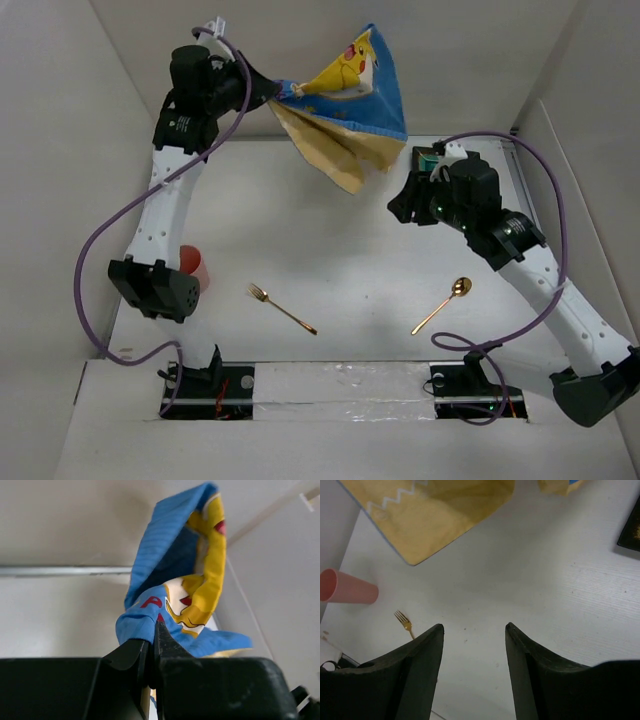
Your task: Set the dinner table for one person
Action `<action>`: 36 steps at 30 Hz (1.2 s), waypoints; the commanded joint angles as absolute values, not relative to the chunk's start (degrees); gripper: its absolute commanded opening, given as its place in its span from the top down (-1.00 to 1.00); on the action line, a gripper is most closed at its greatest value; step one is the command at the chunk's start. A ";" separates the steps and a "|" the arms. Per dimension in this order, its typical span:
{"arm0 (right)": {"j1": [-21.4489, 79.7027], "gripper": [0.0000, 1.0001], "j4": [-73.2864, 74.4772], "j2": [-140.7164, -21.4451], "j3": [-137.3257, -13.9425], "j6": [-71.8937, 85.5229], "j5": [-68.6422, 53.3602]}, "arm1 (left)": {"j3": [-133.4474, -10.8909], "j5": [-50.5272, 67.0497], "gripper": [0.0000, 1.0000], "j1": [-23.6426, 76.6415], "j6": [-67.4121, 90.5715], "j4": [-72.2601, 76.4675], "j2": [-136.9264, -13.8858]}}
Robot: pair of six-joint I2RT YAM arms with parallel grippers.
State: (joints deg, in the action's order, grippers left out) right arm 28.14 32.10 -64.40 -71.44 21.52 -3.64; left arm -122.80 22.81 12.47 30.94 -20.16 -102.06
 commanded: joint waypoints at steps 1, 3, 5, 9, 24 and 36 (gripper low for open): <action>27.60 -0.15 30.23 -62.41 -72.69 22.50 -0.71 | -112.70 27.59 1.00 10.46 26.20 -16.87 -96.95; 27.07 -0.15 30.58 -61.61 -71.81 23.55 -0.35 | -104.47 30.49 1.00 10.46 23.66 -16.27 -94.67; 26.02 -0.06 30.59 -60.38 -71.02 24.34 1.56 | -100.64 32.60 1.00 10.46 23.29 -12.77 -92.65; 25.49 0.73 29.71 -59.50 -68.03 25.05 0.79 | -80.90 33.22 1.00 13.62 23.02 -8.01 -88.86; 23.82 0.49 21.63 -80.16 -71.90 26.72 -4.22 | -77.12 28.38 1.00 14.06 37.52 1.66 -81.82; 23.29 0.29 18.20 -65.41 -83.24 26.98 -4.57 | -146.34 43.40 1.00 23.55 42.45 -1.61 -113.03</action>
